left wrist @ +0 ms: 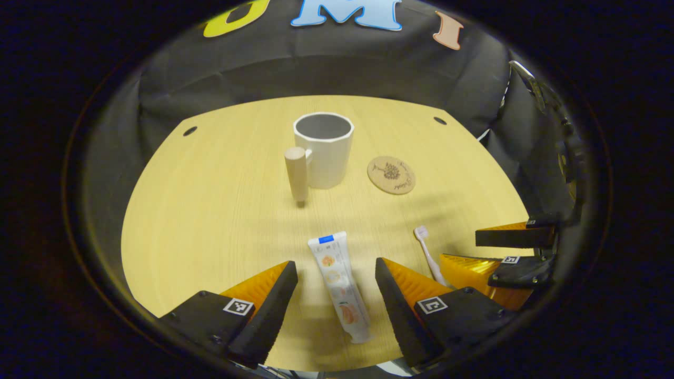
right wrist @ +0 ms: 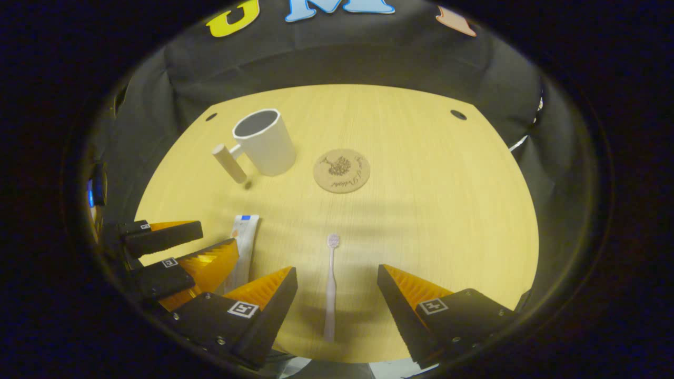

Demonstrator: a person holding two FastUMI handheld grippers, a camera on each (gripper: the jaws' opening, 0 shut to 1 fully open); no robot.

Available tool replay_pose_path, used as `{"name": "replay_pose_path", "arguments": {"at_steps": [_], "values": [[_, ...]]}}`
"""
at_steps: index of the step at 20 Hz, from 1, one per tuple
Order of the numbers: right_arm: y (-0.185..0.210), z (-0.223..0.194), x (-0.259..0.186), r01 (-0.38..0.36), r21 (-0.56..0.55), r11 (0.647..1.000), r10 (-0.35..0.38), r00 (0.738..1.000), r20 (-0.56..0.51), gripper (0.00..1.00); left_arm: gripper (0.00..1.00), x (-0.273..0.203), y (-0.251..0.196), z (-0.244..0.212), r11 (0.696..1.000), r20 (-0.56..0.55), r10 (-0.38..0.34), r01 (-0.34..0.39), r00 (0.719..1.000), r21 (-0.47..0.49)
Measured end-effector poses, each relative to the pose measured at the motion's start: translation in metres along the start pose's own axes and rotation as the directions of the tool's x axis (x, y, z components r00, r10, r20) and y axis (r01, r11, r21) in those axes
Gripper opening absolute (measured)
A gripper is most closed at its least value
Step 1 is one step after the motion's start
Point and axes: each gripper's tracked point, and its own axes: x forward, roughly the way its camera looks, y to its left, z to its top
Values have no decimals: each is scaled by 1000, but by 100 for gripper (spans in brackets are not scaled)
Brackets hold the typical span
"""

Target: Put the toothbrush and toothpaste on the desktop into the cup, then pick up the cup and place it on the coaster on the desktop.

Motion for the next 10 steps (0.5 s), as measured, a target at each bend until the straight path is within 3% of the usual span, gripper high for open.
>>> {"name": "replay_pose_path", "arguments": {"at_steps": [10], "values": [[-1,-31,28,13,-16,1000,-16,987,-158,94,96,29,2,-38,998,-171,29,-38,985,-46]]}}
